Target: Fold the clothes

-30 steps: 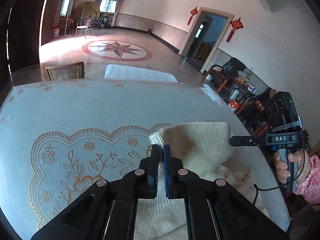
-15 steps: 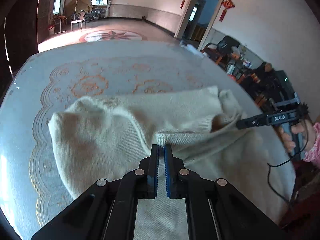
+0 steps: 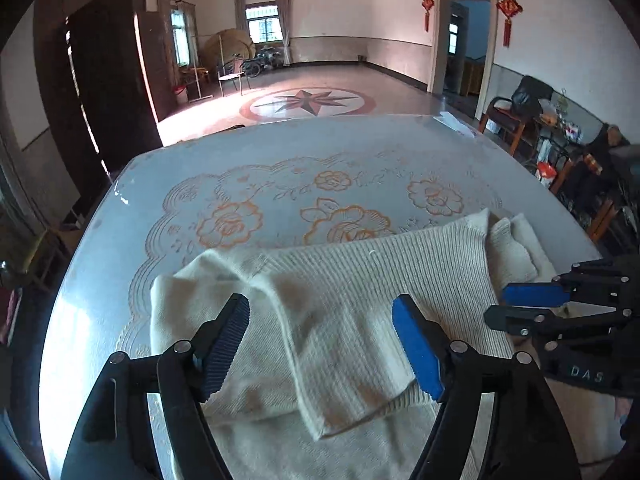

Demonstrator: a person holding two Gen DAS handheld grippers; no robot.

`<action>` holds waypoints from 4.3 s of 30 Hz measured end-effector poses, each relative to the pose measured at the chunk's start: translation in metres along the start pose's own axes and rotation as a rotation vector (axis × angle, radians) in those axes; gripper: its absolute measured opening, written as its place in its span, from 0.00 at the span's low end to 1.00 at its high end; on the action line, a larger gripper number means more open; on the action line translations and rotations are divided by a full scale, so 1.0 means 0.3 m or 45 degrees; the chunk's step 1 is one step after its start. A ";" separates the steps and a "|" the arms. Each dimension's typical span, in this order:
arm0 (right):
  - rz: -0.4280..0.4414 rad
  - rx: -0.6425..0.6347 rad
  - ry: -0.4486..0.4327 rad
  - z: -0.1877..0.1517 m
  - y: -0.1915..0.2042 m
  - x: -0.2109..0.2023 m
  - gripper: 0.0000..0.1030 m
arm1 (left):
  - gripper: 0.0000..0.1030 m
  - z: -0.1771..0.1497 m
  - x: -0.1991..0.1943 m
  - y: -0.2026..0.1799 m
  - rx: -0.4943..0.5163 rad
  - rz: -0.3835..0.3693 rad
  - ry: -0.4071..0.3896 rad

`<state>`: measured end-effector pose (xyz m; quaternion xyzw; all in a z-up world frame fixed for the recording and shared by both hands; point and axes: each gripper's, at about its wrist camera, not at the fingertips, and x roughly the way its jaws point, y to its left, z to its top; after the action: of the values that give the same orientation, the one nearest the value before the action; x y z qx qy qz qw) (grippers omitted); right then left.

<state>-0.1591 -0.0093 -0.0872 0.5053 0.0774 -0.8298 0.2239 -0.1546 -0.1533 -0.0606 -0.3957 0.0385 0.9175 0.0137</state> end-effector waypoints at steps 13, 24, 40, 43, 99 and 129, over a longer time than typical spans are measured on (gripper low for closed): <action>-0.079 -0.162 0.098 -0.098 0.026 0.165 0.27 | 0.73 -0.202 0.113 -0.056 0.139 0.057 0.194; -0.181 -0.282 0.198 -0.086 0.084 0.177 0.28 | 0.73 -0.194 0.025 -0.053 0.107 0.151 0.143; -0.136 -0.236 0.094 -0.048 0.051 0.205 0.30 | 0.78 -0.199 0.113 0.009 0.046 0.145 0.109; -0.147 -0.207 0.091 -0.081 0.019 0.161 0.30 | 0.78 -0.224 0.082 0.026 -0.024 0.100 0.143; 0.092 0.160 0.326 -1.047 -0.225 -0.333 0.62 | 0.78 -1.020 -0.588 0.184 -0.261 0.148 0.374; 0.141 -0.003 0.214 -0.971 -0.017 -0.304 0.07 | 0.00 -0.996 -0.646 0.017 -0.271 -0.234 0.301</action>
<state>0.1084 0.1253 -0.1470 0.5764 0.0688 -0.7707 0.2628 0.1950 -0.1816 -0.1238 -0.5018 -0.0939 0.8584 0.0509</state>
